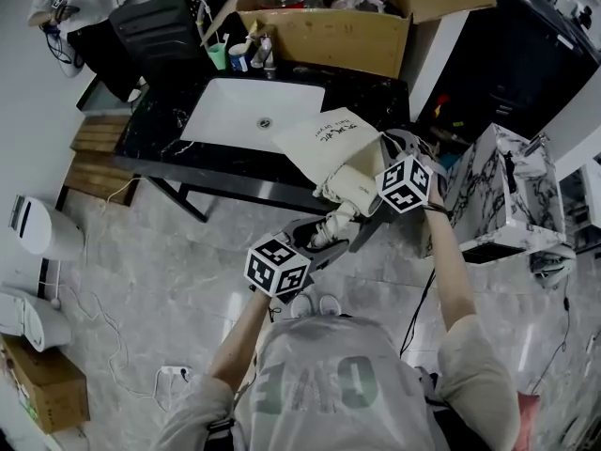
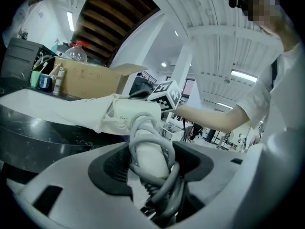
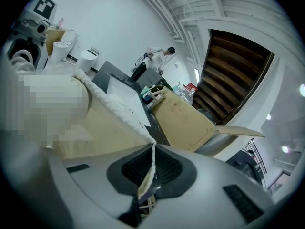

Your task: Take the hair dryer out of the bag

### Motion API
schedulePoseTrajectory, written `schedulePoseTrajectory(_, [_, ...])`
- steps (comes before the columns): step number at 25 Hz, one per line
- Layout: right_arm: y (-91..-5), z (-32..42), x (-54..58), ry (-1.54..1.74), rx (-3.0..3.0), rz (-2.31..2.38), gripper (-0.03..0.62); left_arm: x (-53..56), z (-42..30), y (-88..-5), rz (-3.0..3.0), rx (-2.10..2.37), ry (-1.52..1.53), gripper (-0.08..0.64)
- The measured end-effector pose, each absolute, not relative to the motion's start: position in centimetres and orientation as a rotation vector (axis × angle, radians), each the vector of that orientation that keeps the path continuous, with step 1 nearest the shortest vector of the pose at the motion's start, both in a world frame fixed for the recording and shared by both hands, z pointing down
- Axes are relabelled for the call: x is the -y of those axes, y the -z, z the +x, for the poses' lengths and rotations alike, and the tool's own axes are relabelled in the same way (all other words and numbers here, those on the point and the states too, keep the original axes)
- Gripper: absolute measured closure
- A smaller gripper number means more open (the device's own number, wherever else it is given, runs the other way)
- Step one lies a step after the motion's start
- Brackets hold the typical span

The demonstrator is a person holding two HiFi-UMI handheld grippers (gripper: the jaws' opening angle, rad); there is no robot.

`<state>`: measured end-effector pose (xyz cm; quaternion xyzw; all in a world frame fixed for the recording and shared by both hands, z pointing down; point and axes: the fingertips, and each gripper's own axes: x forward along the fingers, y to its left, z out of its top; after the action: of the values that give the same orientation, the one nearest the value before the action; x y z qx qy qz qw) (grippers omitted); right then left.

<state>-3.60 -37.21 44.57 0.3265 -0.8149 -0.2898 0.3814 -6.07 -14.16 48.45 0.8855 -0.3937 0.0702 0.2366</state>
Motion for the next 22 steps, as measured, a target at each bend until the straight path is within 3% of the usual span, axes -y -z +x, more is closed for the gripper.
schedulePoseTrajectory(14, [-45.0, -2.9, 38.3, 0.622, 2.111, 0.921, 0.549, 11.9, -6.7, -45.9, 2.503, 0.964, 0.034, 0.27])
schedulePoseTrajectory(22, [-45.7, -1.7, 38.7, 0.604, 2.074, 0.972, 0.549, 14.8, -11.3, -44.5, 2.396, 1.267, 0.137, 0.27])
